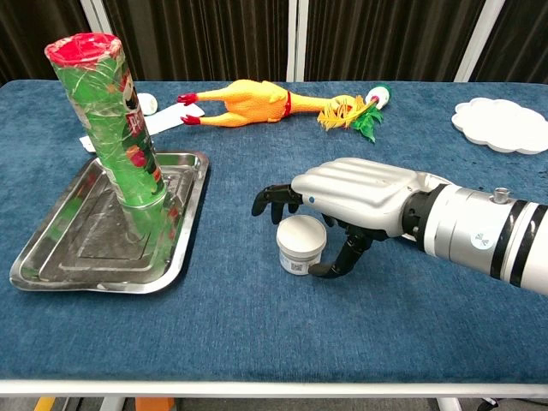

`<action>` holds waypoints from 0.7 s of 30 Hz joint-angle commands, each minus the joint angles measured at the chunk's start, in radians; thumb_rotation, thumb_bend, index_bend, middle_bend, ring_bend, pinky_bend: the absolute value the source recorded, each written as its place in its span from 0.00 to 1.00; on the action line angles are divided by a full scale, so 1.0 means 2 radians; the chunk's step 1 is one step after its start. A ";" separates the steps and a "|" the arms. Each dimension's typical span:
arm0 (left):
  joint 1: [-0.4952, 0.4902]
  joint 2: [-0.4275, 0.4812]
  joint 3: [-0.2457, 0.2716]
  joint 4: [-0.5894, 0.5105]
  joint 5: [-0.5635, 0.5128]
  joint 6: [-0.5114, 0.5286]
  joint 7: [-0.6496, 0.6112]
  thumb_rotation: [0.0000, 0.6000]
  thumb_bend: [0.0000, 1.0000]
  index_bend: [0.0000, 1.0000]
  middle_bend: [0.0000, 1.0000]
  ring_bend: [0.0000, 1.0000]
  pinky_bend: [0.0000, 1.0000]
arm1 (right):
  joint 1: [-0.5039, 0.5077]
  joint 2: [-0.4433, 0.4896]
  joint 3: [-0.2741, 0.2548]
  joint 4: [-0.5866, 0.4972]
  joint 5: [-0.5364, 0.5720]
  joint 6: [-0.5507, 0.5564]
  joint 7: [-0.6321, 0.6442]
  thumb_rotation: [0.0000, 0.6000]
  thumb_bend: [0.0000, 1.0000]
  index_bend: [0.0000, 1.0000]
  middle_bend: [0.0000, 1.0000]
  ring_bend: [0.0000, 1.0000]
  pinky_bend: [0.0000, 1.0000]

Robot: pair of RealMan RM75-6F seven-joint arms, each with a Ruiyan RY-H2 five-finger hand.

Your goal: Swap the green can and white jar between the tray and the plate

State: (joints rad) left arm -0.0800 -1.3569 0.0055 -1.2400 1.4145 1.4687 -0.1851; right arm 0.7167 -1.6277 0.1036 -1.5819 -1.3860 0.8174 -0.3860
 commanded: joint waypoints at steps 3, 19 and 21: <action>0.001 -0.001 -0.003 0.001 0.002 -0.003 -0.002 1.00 0.26 0.08 0.08 0.01 0.29 | 0.002 -0.003 -0.004 0.001 0.006 0.005 -0.007 1.00 0.25 0.31 0.33 0.32 0.55; 0.003 0.002 -0.009 -0.007 0.010 -0.010 -0.003 1.00 0.26 0.08 0.08 0.01 0.29 | -0.011 0.041 -0.001 -0.025 0.002 0.061 0.001 1.00 0.31 0.45 0.41 0.41 0.63; 0.003 0.002 -0.010 -0.007 0.011 -0.012 -0.002 1.00 0.26 0.09 0.08 0.01 0.29 | -0.015 0.055 0.006 -0.027 0.009 0.068 0.001 1.00 0.31 0.45 0.41 0.41 0.63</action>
State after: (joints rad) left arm -0.0747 -1.3535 -0.0136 -1.2543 1.4360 1.4459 -0.1889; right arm 0.6967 -1.5418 0.1020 -1.6280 -1.3792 0.9364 -0.3861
